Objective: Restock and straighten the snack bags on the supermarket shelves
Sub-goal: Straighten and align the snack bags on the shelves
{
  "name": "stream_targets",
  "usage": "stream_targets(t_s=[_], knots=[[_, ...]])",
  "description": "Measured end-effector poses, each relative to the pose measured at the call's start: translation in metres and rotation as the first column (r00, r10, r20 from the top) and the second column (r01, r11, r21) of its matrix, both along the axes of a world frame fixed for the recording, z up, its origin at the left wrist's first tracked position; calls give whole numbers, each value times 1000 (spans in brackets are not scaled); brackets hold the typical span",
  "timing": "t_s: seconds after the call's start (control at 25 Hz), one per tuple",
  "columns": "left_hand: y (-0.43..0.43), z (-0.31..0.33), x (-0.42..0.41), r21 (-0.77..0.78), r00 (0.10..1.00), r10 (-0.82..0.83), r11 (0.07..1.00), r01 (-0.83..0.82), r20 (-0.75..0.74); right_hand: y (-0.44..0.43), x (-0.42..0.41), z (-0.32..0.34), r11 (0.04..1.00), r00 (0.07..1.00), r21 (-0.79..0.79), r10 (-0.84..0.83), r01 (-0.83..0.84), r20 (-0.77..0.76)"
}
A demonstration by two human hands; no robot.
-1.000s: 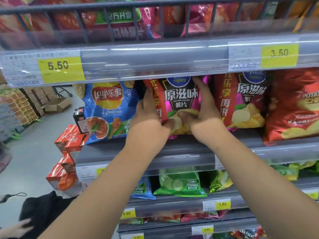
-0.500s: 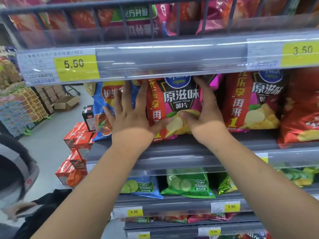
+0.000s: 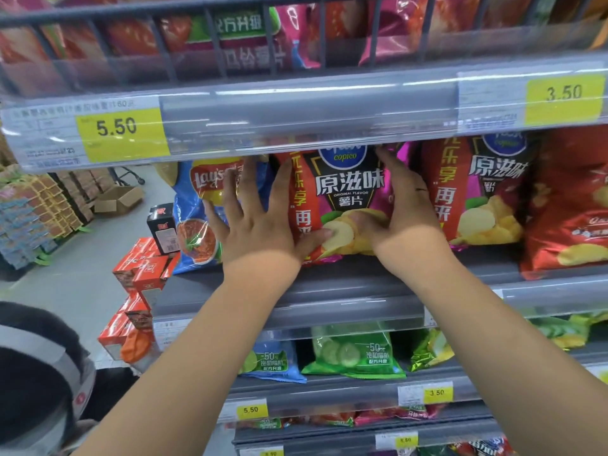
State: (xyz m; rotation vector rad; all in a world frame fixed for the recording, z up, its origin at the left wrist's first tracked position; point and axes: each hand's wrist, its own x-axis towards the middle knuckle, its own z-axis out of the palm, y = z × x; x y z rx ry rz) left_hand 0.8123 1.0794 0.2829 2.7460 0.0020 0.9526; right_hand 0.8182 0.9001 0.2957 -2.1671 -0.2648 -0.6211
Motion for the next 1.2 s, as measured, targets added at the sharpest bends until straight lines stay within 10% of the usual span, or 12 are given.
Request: stream_targets(t_s=[0.24, 0.48, 0.76, 1.0, 1.2], knots=[[-43, -3, -1, 152, 890, -210, 975, 161, 405, -62, -27, -3, 931, 864, -52, -313, 361, 395], [-76, 2, 16, 270, 979, -161, 955, 123, 125, -88, -2, -13, 876, 922, -288, -358, 386, 149], [-74, 0, 21, 275, 975, -151, 956, 101, 165, -87, 2, -9, 788, 964, -565, -260, 245, 56], [-105, 8, 7, 291, 873, -343, 924, 248, 345, -109, -8, -18, 957, 945, -144, -213, 253, 249], [-137, 10, 17, 452, 893, -411, 842, 295, 183, -115, -6, -21, 893, 910, -281, -254, 351, 328]])
